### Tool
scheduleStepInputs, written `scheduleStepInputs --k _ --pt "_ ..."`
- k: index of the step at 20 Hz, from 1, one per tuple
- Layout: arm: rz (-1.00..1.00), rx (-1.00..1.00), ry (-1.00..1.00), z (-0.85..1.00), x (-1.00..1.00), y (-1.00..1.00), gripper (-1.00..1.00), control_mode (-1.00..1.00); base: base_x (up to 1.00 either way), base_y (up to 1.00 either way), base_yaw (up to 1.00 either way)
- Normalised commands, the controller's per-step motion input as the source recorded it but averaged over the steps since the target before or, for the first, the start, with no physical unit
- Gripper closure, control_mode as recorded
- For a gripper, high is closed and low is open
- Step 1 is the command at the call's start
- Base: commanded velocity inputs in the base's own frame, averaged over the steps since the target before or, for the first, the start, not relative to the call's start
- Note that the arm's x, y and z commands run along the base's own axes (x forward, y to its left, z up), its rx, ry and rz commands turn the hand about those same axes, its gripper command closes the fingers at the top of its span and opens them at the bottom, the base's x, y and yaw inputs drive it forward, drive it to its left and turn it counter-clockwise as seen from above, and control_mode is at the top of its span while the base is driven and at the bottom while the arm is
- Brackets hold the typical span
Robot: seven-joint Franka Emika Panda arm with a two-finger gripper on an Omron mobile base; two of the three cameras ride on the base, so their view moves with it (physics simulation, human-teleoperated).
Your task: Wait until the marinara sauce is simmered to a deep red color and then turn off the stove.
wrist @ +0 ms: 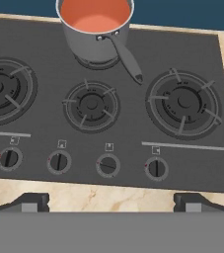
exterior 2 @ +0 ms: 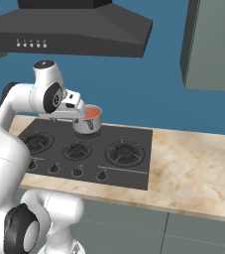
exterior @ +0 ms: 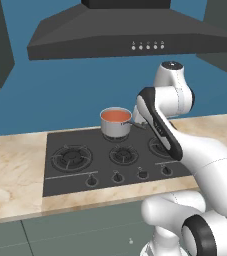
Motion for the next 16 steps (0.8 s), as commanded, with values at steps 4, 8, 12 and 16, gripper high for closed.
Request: scheduleStepInputs --k 4,8,12,16 --pt "0.0 0.0 0.0 0.0 0.0 0.0 -1.0 -1.0 0.0 0.0 0.0" --pt "0.0 0.0 0.0 0.0 0.0 0.0 -1.0 -1.0 0.0 0.0 0.0" --pt "0.0 0.0 0.0 0.0 0.0 0.0 -1.0 -1.0 0.0 0.0 0.0" --pt "0.0 0.0 0.0 0.0 0.0 0.0 -1.0 -1.0 0.0 0.0 0.0"
